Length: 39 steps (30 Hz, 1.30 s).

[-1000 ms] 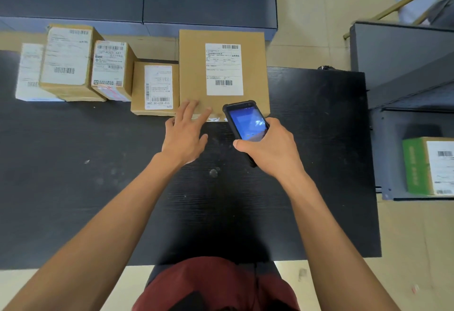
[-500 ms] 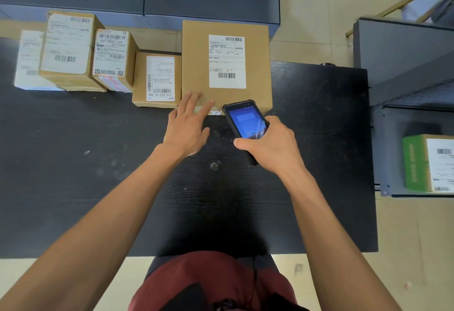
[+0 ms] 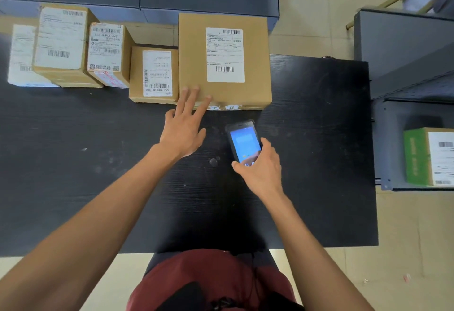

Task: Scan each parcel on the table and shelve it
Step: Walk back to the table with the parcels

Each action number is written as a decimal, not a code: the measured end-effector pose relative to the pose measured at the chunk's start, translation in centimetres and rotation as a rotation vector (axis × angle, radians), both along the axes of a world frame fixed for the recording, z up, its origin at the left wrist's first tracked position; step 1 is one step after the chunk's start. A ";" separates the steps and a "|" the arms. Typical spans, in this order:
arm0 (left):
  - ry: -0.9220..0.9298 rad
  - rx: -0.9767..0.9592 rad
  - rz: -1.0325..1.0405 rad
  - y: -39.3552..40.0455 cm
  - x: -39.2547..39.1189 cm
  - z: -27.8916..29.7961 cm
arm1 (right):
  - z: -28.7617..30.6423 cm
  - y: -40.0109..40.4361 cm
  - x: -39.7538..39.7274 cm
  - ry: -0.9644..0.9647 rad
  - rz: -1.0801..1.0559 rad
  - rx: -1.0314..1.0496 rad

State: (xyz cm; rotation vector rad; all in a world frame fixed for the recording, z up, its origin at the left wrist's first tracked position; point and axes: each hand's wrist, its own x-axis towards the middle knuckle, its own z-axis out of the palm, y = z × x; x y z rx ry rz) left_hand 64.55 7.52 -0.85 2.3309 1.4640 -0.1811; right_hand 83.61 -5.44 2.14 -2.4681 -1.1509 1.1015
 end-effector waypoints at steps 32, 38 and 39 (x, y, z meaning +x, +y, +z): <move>-0.219 -0.015 0.155 3.5 -1.5 -0.1 | -3.6 8.5 2.7 -0.174 0.049 0.332; -0.222 -0.094 0.154 5.4 -1.1 -0.7 | -3.9 12.1 4.4 -0.157 0.225 0.254; -0.217 -0.100 0.147 5.6 -0.9 -0.7 | -4.1 12.3 4.4 -0.147 0.227 0.244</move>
